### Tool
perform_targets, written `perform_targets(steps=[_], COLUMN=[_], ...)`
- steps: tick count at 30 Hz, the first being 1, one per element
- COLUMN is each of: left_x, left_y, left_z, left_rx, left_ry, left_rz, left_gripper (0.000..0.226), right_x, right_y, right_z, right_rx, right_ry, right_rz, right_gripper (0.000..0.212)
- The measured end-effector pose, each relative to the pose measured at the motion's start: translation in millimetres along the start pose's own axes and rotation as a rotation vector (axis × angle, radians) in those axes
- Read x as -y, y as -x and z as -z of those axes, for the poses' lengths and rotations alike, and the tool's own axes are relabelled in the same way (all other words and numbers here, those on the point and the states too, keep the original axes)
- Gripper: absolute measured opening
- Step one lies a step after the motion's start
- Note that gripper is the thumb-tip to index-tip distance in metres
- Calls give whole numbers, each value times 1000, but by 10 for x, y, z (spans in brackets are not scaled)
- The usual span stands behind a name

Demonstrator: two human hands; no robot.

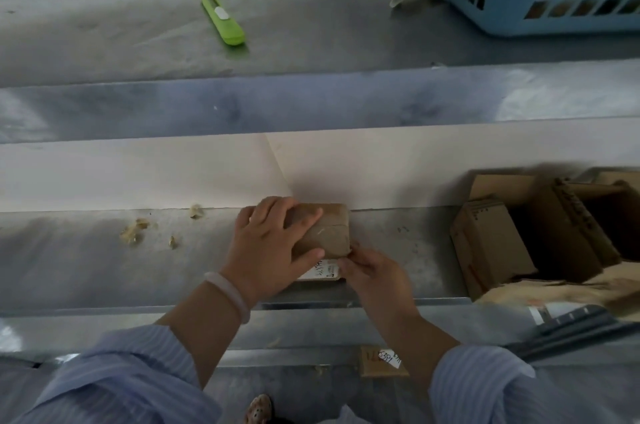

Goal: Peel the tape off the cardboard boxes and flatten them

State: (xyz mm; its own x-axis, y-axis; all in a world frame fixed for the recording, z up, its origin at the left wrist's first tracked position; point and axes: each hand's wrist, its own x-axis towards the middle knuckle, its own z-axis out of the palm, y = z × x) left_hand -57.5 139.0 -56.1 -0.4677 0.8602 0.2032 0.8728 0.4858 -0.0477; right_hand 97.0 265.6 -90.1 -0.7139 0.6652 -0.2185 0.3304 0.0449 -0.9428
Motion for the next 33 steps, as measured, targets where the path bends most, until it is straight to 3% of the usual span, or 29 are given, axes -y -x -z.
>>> perform_targets(steps=[3,14,19,23,27,33], left_x=[-109,54,144,179,143,140], left_y=[53,-61,39,46,44,47], left_z=[-139,-290,-299,-302,-312,-296], left_rx=[81,114,95,95,71,46], left_ry=[89,245,270,282,274,304], left_rz=[59,54,-31,-31,-18,-15], left_gripper=[68,73,70,69,67,67], right_x=[-48,-43,-44,-47,-31,-29], right_y=[4,-19,-28,-10,12,34], right_z=[47,72,5,17,-12,44], right_rx=[-60,-59,-9,-30,-87,-62], right_ry=[-7,-81,-97,-196,-134,-109], right_rz=[-23,-77,-42,-121,-147,-142], right_gripper=[8,16,32,23,26,6])
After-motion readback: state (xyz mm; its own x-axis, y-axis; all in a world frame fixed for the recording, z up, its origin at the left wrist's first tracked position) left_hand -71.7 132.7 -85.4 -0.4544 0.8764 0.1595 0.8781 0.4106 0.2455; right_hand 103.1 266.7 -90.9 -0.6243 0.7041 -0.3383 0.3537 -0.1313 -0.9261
